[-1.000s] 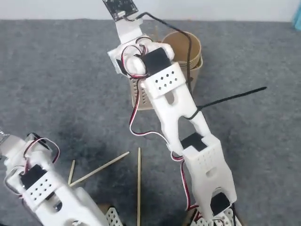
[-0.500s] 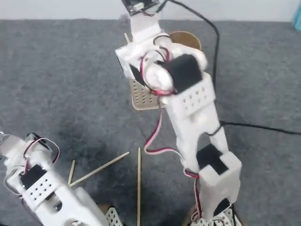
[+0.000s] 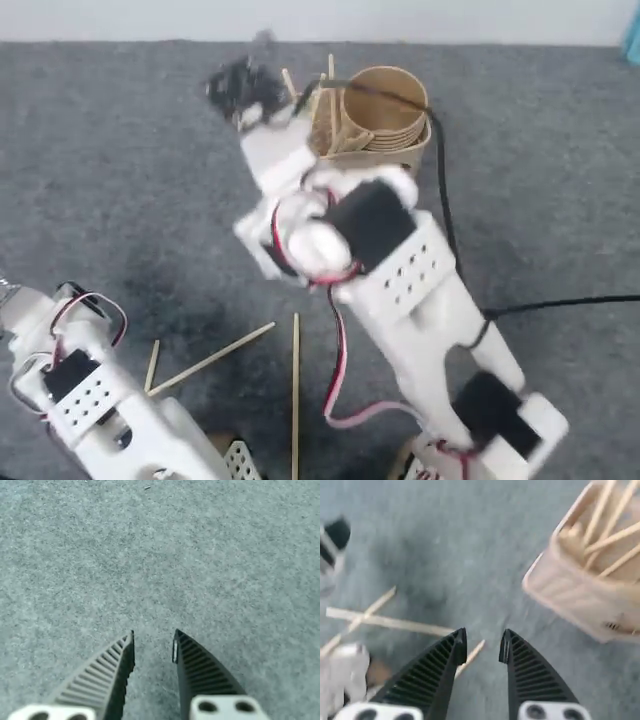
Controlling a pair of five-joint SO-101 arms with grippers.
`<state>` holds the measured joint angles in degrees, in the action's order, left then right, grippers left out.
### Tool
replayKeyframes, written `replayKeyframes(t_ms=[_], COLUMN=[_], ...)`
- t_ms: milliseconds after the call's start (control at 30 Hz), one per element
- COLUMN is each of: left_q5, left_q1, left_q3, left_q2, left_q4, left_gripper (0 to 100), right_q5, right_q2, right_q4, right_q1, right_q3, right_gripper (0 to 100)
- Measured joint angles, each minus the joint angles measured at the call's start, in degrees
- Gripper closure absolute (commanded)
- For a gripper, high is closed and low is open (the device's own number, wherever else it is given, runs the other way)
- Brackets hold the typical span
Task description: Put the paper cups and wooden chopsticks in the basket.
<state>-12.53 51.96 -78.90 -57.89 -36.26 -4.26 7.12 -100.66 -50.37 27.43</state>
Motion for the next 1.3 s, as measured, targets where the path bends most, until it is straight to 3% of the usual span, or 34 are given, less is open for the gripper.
replayKeyframes(t_ms=[267, 633, 1033, 1300], left_q5=[0.0, 0.0, 0.0, 0.0], left_q1=[0.0, 0.0, 0.0, 0.0], left_q3=[0.0, 0.0, 0.0, 0.0], left_q2=[0.0, 0.0, 0.0, 0.0], left_q4=[0.0, 0.0, 0.0, 0.0], left_gripper=[88, 88, 88, 88], right_q5=[-0.3, -13.0, -14.6, -17.1], right_q2=[9.7, 14.1, 14.1, 14.1], right_q4=[6.0, 36.8, 60.7, 63.9], right_q1=[-4.4, -2.2, -0.2, -1.3], right_q3=[-27.5, -63.9, -83.5, -83.7], right_gripper=[95.0, 95.0, 94.9, 94.9])
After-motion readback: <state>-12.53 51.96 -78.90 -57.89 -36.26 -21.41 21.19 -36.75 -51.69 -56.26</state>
